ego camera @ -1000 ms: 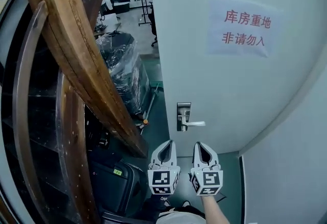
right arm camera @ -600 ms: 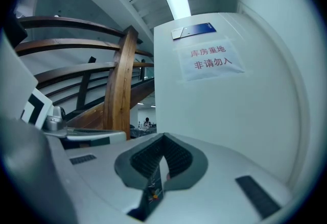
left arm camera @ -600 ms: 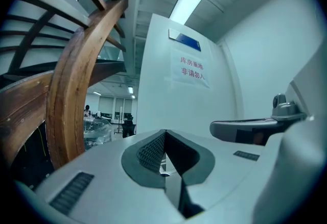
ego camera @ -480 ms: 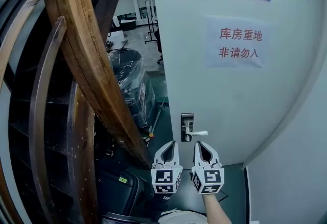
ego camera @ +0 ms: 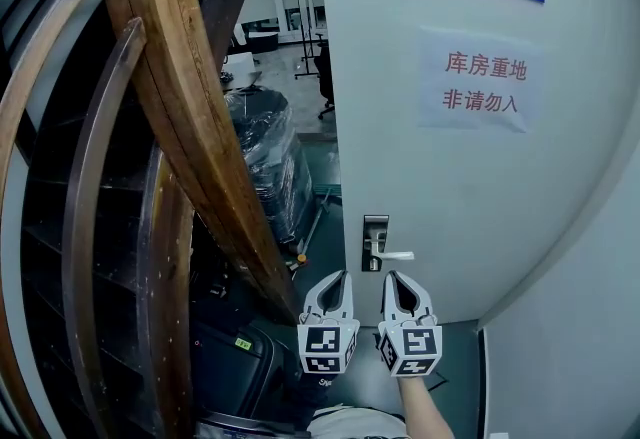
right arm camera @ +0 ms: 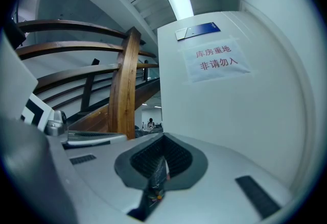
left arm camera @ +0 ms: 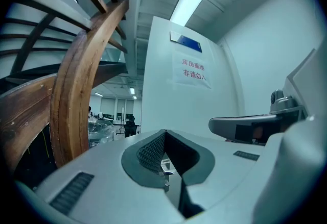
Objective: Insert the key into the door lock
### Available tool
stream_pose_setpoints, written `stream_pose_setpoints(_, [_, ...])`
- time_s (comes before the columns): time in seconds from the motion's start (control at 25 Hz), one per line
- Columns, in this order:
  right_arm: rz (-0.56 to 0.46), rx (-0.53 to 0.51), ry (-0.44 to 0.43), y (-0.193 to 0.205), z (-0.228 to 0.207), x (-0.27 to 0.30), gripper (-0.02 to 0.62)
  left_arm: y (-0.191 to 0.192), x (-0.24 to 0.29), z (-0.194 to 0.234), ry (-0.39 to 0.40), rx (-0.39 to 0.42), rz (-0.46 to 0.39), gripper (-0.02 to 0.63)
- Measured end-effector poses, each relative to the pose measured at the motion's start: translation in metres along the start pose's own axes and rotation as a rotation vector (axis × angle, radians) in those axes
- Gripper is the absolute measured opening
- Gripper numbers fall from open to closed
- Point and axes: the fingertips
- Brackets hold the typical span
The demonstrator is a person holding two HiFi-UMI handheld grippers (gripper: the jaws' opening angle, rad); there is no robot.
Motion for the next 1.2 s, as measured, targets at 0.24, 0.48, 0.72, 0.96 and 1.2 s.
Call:
stream_pose_setpoints(0.24, [0.004, -0.01, -0.009, -0.001, 0.001, 0.001, 0.005, 0.0, 0.001, 0.0, 0.002, 0.007, 0.003, 0.005])
stream_pose_setpoints(0.48, [0.006, -0.026, -0.015, -0.001, 0.002, 0.0, 0.005, 0.0, 0.003, -0.005, 0.015, 0.008, 0.007, 0.005])
stream_pose_setpoints(0.72, [0.013, -0.024, -0.01, 0.0, -0.001, 0.0, 0.005, 0.002, 0.004, -0.007, 0.017, 0.005, 0.015, 0.005])
stream_pose_setpoints(0.96, [0.014, -0.027, -0.006, 0.001, -0.004, -0.005, 0.005, 0.007, 0.003, -0.012, 0.027, 0.003, 0.026, 0.005])
stream_pose_setpoints(1.2, [0.013, -0.019, 0.002, 0.001, -0.009, -0.008, 0.005, 0.006, 0.002, -0.017, 0.032, 0.0, 0.021, 0.005])
Point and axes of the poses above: the fingertips, and each gripper's own axes: x forward along the fingers, z to its left, y out of its underside, and after that the axes turned 6 degrees about x, right-handed
